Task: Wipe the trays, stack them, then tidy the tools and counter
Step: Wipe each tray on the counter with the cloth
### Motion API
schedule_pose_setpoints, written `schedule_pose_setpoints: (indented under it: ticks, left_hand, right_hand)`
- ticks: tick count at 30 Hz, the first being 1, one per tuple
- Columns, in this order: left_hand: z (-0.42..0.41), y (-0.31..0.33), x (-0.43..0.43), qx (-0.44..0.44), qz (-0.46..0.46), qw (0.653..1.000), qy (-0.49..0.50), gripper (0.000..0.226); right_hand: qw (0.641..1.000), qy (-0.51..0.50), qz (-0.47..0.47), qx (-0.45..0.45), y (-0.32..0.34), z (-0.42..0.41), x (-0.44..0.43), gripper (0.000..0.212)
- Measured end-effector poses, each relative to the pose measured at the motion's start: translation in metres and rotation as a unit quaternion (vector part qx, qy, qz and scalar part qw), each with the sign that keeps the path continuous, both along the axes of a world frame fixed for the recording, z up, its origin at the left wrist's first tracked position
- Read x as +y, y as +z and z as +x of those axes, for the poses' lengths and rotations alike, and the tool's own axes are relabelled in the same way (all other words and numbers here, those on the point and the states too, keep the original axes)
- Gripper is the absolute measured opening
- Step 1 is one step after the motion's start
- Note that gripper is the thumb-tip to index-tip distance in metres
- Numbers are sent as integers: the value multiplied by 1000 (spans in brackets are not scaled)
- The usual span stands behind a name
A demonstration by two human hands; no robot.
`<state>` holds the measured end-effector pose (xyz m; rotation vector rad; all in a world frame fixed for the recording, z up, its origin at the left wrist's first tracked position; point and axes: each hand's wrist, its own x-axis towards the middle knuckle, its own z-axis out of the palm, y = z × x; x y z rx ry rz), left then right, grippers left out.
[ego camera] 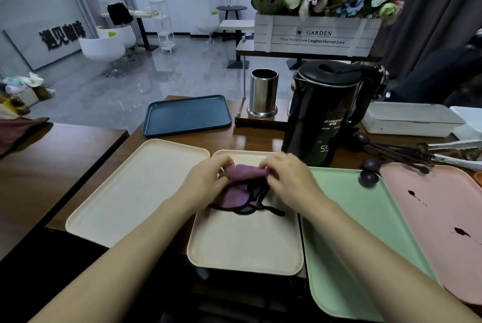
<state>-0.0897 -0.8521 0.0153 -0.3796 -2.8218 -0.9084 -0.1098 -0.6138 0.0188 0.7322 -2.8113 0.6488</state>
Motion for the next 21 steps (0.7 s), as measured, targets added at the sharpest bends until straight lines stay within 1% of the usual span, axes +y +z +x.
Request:
schedule_pose_setpoints:
  ticks: [3, 5, 8, 9, 12, 13, 15, 17, 19, 21]
  left_hand:
    - [13, -28, -13, 55, -120, 991, -33, 27]
    - [19, -34, -22, 84, -146, 985, -38, 28]
    - [28, -34, -27, 71, -117, 989, -50, 26]
    - [30, -34, -28, 61, -99, 992, -48, 27]
    - [33, -36, -32, 27, -42, 998, -27, 28]
    - [34, -37, -33, 23, -35, 999, -28, 26]
    - [35, -37, -34, 20, -59, 997, -51, 23]
    - [33, -36, -35, 22, -109, 991, -72, 33]
    - [33, -34, -34, 40, -136, 988, -68, 30]
    - [33, -35, -32, 59, -129, 989, -53, 28]
  right_hand:
    - [993, 66, 87, -50, -27, 20, -7, 32]
    - [991, 76, 99, -42, -31, 29, -10, 43]
    - [991, 91, 93, 20, -30, 28, -21, 53]
    - [990, 101, 99, 27, -32, 28, -27, 58]
    - [989, 99, 112, -4, -41, 28, -41, 66]
    - [989, 91, 112, -14, -43, 29, -44, 65]
    - [991, 76, 110, -6, -42, 29, -45, 51]
    - [992, 59, 114, 18, -42, 30, -43, 34]
    - [992, 38, 114, 25, -46, 34, -41, 26]
    - [993, 18, 112, 23, -46, 36, -43, 21]
